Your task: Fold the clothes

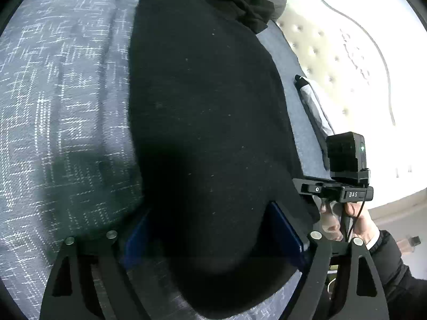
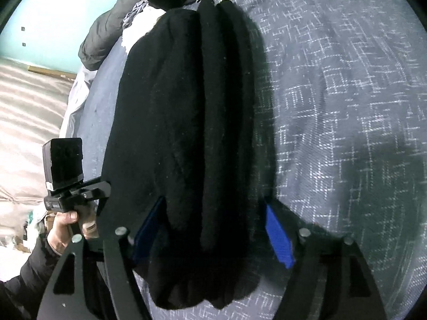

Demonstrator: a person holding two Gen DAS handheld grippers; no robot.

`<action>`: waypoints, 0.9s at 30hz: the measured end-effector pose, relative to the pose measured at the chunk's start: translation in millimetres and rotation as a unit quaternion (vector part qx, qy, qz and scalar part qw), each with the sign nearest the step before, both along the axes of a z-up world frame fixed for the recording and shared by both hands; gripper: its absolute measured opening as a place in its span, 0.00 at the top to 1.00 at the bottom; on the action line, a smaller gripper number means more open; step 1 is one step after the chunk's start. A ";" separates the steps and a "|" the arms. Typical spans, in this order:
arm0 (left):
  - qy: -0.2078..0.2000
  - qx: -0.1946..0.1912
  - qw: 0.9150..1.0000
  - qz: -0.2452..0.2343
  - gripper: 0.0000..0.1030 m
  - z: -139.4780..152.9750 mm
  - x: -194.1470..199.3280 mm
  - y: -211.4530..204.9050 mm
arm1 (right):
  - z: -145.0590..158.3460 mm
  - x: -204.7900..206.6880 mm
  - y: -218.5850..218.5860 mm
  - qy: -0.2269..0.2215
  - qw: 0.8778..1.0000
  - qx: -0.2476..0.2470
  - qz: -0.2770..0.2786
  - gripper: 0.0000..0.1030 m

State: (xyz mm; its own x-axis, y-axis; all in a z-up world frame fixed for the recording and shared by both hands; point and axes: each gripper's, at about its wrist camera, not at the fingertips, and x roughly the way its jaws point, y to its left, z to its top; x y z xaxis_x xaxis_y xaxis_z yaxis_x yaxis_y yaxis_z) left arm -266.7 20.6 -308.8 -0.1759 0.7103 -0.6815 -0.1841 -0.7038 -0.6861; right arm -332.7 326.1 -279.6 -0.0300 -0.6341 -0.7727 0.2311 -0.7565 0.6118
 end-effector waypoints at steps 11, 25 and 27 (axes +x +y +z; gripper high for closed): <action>-0.026 0.009 1.000 0.013 0.16 -0.5 -3.7 10.3 | 0.5 -5.6 -18.2 -0.035 0.999 -0.010 0.010 0.31; -0.041 -0.002 0.999 0.027 0.17 -3.0 -14.5 24.7 | -0.4 -11.0 -30.0 -0.032 0.999 -0.003 0.032 0.50; -0.040 -0.005 0.999 0.028 0.17 -1.6 -13.0 26.8 | 1.6 -10.3 -32.0 -0.023 0.999 0.000 0.036 0.52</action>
State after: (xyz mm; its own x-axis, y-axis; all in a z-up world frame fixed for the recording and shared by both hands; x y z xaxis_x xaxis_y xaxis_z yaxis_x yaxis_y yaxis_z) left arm -279.7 47.4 -310.4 -0.1596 0.6939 -0.7021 -0.0898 -0.7185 -0.6897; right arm -343.0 294.1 -277.9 0.0513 -0.6340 -0.7716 0.2574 -0.7382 0.6236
